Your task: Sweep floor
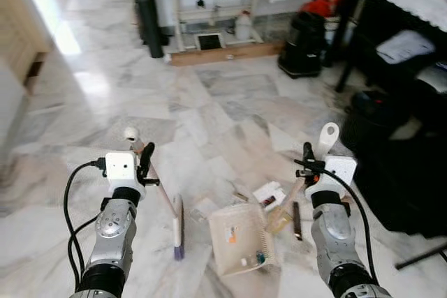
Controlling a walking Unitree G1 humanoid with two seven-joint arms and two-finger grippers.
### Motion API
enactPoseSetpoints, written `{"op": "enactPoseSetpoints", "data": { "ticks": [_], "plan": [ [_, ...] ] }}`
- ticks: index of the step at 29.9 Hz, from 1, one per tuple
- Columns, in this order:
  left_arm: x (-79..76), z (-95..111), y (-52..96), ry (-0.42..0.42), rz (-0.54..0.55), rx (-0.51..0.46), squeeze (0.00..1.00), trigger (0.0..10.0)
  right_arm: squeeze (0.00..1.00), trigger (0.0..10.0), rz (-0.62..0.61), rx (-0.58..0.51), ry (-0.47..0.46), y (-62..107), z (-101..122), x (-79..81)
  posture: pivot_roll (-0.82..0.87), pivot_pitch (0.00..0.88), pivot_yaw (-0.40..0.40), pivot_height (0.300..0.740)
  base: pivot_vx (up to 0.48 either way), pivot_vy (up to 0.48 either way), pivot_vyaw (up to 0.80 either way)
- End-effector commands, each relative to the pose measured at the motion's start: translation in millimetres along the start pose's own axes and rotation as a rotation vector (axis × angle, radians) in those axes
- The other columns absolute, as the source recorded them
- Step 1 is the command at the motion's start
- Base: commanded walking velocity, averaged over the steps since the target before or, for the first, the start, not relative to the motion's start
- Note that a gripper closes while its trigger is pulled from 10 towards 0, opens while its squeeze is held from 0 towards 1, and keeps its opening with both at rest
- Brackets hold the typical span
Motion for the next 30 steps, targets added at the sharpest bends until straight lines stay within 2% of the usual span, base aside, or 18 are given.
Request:
{"op": "enactPoseSetpoints", "data": {
  "ticks": [1,13,30],
  "plan": [
    [-0.9,7.7,-3.8,-0.015,-0.003,-0.037,0.00,10.0,0.00,10.0,0.007,-0.063,-0.009,-7.1,13.6,5.2,0.08,0.000,0.035,0.740,0.000,0.000,0.79],
    [1.4,7.6,-6.6,-0.028,-0.003,-0.025,0.00,10.0,0.00,10.0,0.003,-0.059,-0.022,-6.7,12.0,9.6,0.08,0.000,0.053,0.740,0.000,0.000,0.79],
    [8.2,0.0,-1.3,-0.014,0.059,-0.006,0.00,10.0,0.00,10.0,0.025,-0.053,-0.002,-10.4,14.4,6.9,0.08,0.000,0.008,0.740,0.000,0.000,0.79]
  ]
}}
Point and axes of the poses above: a point about 5 cm out from each wrist's last joint towards the gripper, its own y axis pointing back from the gripper into the wrist, its own z axis along the axis of the wrist's last joint, x = y × z, the point moved 2 cm from there along -y, pointing out of the wrist towards the gripper, and after that the axes turned 3 degrees about -y, right-handed, at the moved point
